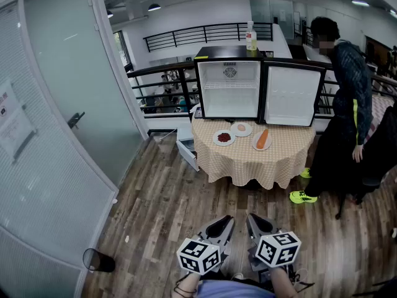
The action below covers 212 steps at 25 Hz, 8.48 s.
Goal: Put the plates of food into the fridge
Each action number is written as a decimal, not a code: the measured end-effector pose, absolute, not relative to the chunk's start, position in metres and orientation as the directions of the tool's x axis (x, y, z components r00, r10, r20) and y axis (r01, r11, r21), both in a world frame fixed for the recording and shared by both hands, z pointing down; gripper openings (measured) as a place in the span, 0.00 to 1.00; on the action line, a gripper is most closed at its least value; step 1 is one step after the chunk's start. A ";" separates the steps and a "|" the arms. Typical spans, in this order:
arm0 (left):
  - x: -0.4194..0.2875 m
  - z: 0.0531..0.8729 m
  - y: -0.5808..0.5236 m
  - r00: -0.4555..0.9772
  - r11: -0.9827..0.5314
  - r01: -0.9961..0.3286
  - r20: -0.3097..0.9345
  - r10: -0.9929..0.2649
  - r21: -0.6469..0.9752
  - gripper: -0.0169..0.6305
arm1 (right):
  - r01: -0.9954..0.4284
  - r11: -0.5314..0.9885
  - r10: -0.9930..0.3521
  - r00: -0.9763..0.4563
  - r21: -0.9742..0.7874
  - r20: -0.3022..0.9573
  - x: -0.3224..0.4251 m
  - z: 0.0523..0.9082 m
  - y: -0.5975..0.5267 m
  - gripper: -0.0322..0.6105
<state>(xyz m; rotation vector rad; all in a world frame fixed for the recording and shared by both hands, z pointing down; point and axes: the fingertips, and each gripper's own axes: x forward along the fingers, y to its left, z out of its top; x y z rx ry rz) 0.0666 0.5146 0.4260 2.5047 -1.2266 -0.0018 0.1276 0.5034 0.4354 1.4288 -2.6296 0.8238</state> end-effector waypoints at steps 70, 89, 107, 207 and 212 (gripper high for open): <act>-0.099 0.486 0.110 0.630 -0.494 -0.744 0.228 -0.742 0.449 0.08 | -0.847 0.209 -0.772 -0.450 -0.489 0.450 0.041 0.507 0.118 0.08; -0.047 0.541 -0.021 0.625 -0.486 -0.774 0.368 -0.688 0.406 0.18 | -0.805 0.255 -0.684 -0.542 -0.536 0.489 0.106 0.544 -0.037 0.08; -0.049 0.600 -0.072 0.636 -0.535 -0.765 0.553 -0.538 0.359 0.20 | -0.800 0.226 -0.591 -0.567 -0.556 0.574 0.103 0.602 -0.060 0.08; -0.071 0.604 -0.227 0.666 -0.501 -0.744 0.539 -0.515 0.442 0.17 | -0.650 -0.305 -0.782 -0.246 -0.696 0.572 0.080 0.623 -0.376 0.10; -0.084 0.602 -0.214 0.656 -0.485 -0.754 0.543 -0.524 0.444 0.17 | -0.722 -0.259 -0.771 -0.246 -0.642 0.588 0.068 0.625 -0.389 0.10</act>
